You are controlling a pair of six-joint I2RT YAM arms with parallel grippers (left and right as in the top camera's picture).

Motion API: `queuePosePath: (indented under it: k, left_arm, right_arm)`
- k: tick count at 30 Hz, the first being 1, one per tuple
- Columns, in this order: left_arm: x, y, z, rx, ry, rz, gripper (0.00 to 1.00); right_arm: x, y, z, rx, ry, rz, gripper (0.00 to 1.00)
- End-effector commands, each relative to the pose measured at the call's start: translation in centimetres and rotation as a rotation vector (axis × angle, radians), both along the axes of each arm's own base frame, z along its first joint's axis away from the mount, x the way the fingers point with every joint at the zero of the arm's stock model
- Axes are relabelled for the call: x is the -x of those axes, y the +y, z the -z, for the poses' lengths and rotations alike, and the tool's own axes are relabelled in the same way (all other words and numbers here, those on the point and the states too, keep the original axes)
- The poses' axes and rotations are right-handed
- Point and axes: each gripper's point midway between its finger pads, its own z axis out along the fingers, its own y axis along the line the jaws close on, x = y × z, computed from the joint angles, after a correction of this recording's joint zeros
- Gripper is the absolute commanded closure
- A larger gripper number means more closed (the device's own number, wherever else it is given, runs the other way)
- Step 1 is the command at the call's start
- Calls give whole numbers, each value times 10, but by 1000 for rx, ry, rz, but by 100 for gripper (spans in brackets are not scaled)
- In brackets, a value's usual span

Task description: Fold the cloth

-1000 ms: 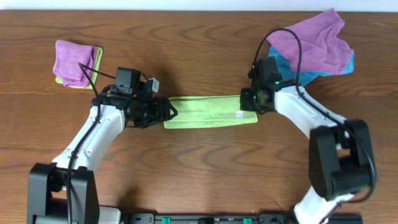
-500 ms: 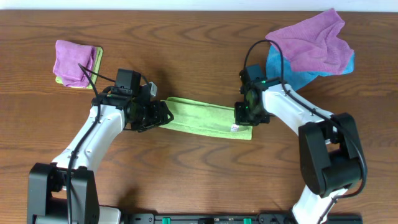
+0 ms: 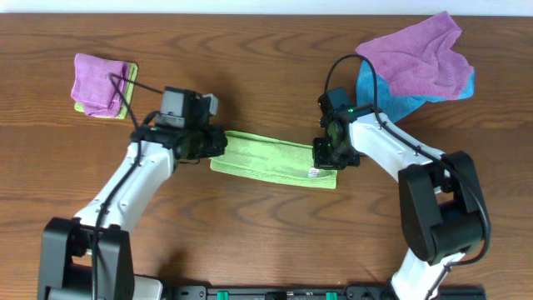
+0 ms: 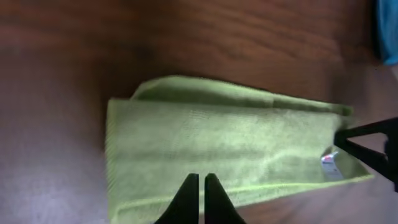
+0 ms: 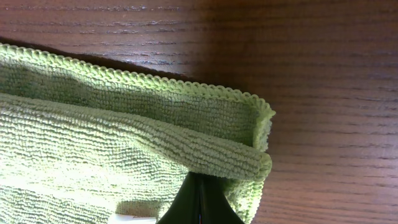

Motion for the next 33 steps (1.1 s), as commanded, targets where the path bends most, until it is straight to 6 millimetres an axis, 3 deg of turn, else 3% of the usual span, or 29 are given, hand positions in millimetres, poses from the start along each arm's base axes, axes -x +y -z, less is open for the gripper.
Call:
queuePosePath:
  k: [1, 7, 14, 21, 26, 31, 33]
  left_arm:
    - [-12, 2, 4, -135, -68, 0, 94]
    - [-9, 0, 38, -321, -53, 8, 94]
    - [-3, 7, 73, -385, 37, -34, 94]
    - [37, 22, 111, -439, 266, -102, 94]
    - [62, 31, 115, -477, 375, -130, 94]
    - [69, 31, 115, -487, 402, -139, 94]
    - [68, 30, 115, -485, 398, -143, 94]
  right_arm:
    - [23, 6, 23, -12, 94, 3, 99]
    - [23, 6, 23, -11, 94, 2, 99]
    - [24, 6, 23, -11, 95, 3, 99]
    - [24, 5, 23, -10, 97, 4, 99]
    - [19, 2, 23, -15, 84, 19, 99]
    - [16, 3, 20, -29, 80, 24, 99]
    - [11, 6, 10, -51, 66, 27, 98]
